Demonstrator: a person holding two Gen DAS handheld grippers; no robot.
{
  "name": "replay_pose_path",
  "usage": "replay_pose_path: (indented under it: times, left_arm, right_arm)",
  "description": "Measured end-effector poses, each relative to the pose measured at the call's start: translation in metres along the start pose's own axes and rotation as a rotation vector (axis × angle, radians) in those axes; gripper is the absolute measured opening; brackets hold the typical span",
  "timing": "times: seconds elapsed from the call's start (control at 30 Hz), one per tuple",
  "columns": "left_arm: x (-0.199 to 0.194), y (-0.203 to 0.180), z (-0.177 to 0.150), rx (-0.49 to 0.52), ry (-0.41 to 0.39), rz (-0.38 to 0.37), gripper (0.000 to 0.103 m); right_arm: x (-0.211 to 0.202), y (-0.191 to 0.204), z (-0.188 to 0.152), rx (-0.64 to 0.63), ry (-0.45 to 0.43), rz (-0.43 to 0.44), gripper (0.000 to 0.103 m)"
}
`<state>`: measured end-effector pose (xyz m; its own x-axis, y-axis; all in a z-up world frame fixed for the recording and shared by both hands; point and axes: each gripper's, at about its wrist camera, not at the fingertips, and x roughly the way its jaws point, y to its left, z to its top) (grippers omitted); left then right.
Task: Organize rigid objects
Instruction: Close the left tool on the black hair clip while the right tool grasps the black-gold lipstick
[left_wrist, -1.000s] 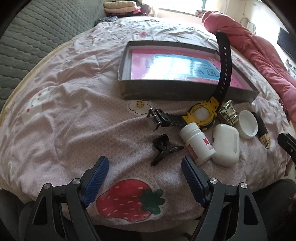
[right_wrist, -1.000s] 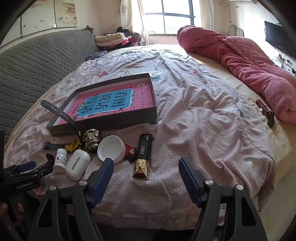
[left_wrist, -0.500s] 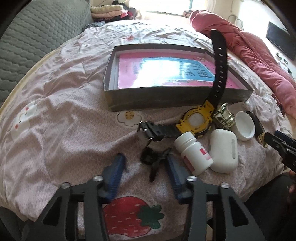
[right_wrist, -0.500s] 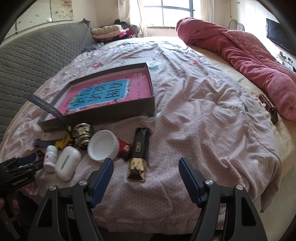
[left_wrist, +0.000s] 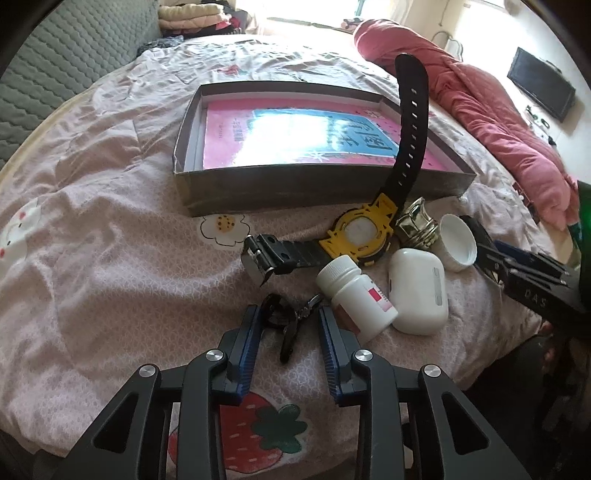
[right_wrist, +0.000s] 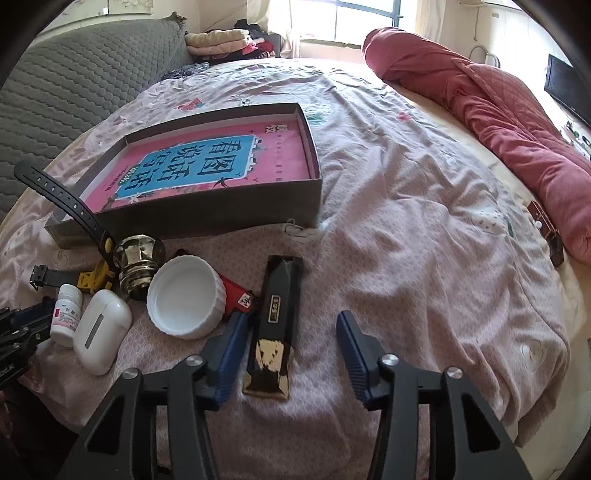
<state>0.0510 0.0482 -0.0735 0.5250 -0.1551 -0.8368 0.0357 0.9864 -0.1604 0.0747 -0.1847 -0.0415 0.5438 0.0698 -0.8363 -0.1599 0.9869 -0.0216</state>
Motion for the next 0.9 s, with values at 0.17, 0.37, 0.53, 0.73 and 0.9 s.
replay_pose_path:
  times: [0.17, 0.37, 0.53, 0.73, 0.9]
  left_arm:
    - [0.005, -0.002, 0.001, 0.016, 0.003, 0.007, 0.031]
    - [0.002, -0.003, -0.002, 0.021, -0.014, 0.008, 0.028]
    - [-0.001, 0.000, -0.002, 0.007, -0.022, -0.015, 0.028]
    - [-0.012, 0.005, 0.000, -0.036, -0.051, -0.039, 0.028]
    - [-0.025, 0.002, 0.002, -0.037, -0.082, -0.040, 0.028]
  right_arm:
    - [0.003, 0.000, -0.001, -0.021, -0.003, 0.033, 0.035]
    - [0.000, -0.002, -0.001, -0.035, -0.016, 0.028, 0.023]
    - [-0.011, -0.011, 0.000, 0.000, -0.059, 0.024, 0.023]
    - [-0.022, -0.020, 0.002, 0.036, -0.102, 0.065, 0.023]
    - [-0.029, -0.016, 0.006, 0.032, -0.135, 0.090, 0.023]
